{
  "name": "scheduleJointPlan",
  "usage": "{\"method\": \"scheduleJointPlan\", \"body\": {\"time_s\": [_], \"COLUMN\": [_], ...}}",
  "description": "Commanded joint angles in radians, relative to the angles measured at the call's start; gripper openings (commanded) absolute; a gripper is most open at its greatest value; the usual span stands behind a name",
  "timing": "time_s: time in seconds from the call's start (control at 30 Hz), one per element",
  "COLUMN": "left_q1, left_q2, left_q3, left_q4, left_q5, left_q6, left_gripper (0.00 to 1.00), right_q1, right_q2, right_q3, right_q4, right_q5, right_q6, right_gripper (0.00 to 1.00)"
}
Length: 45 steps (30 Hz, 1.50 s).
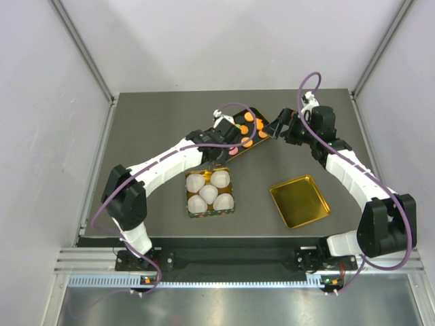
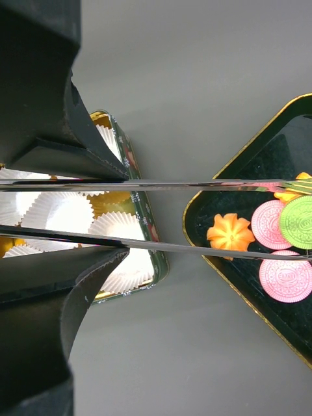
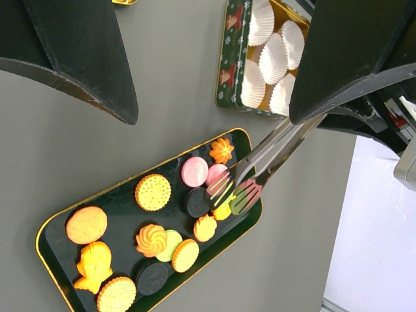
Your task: Pack the cookies
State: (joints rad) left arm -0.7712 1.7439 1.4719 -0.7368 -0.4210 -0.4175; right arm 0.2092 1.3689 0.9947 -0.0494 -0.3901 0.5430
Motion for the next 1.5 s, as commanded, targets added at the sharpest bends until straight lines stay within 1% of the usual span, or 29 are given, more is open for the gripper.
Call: {"method": "scheduleJointPlan", "body": {"time_s": [0.0, 0.93, 1.47], "left_q1": [-0.011, -0.048, -0.059], "left_q2": [0.006, 0.049, 0.054], "left_q3": [0.045, 0.084, 0.126], "left_q4": [-0.021, -0.075, -0.111], "left_q5": [-0.036, -0.105, -0.142], "left_q6": [0.014, 0.023, 0.045], "left_gripper": [0.48, 0.48, 0.44], "right_q1": [0.01, 0.012, 0.01], "right_q2": [-0.002, 0.001, -0.002], "right_q3": [0.035, 0.039, 0.042], "right_q4": [0.043, 0.037, 0.031], "right_q5": [-0.009, -0.006, -0.003], "right_q6": [-0.011, -0.017, -0.021], "right_gripper": [1.0, 1.0, 1.0]}}
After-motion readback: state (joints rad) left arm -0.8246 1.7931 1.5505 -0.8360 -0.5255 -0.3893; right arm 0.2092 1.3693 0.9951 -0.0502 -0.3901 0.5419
